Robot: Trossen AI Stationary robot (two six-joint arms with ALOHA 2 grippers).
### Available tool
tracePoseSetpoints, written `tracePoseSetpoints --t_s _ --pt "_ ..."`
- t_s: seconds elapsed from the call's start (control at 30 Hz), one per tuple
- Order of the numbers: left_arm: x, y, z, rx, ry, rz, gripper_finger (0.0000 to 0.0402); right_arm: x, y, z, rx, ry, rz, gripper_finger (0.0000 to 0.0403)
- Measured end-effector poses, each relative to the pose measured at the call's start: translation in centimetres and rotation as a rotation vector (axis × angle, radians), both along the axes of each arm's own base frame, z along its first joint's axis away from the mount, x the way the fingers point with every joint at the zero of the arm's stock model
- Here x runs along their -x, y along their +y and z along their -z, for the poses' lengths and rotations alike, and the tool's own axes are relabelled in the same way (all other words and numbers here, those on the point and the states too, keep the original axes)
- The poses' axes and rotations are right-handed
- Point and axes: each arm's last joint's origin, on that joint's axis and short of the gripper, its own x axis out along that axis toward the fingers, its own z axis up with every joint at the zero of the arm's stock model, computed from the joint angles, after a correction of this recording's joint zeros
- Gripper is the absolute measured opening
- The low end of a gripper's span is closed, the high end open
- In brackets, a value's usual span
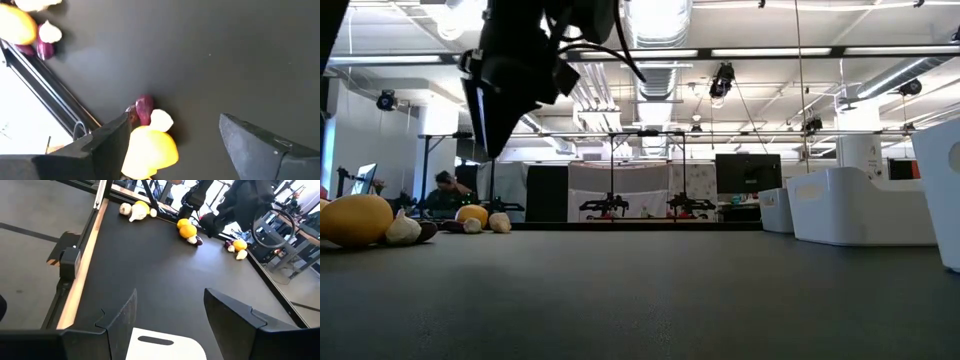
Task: Sort produce into baskets
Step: Put the lemon into the gray bin
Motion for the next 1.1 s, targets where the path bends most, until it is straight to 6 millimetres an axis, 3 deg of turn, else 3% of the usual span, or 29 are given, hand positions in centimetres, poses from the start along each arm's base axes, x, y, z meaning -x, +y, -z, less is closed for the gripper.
tracePoseSetpoints --t_s 0.17,0.3,0.4,0.53,0.67,0.9,1.1 --pt "-0.4 -0.6 0.1 0.055 0.06 0.085 0.0286 0.0 0.0 0.0 0.012 0.004 -0.005 0.0224" --pt "0.7 -0.4 0.0 0.115 0.077 0.08 0.0286 0.0 0.0 0.0 0.014 0.004 -0.005 0.0224" --pt "2.9 0.2 0.3 0.144 0.113 0.037 0.0286 0.0 0.0 0.0 0.012 0.012 -0.007 0.0224" --pt "7.5 1.2 1.5 0.181 0.175 -0.094 0.0286 0.0 0.0 0.1 -0.01 0.013 0.001 0.0224" --pt "10.8 1.5 2.6 0.19 0.113 -0.197 0.0286 0.0 0.0 0.2 -0.053 0.025 0.012 0.0224" --pt "12.8 2.0 4.0 0.22 -0.16 -0.335 0.0286 0.0 0.0 0.2 -0.105 0.019 0.032 0.0224" --pt "14.6 2.3 5.2 0.229 -0.163 -0.438 0.0286 0.0 0.0 0.2 -0.116 0.017 0.036 0.0224"
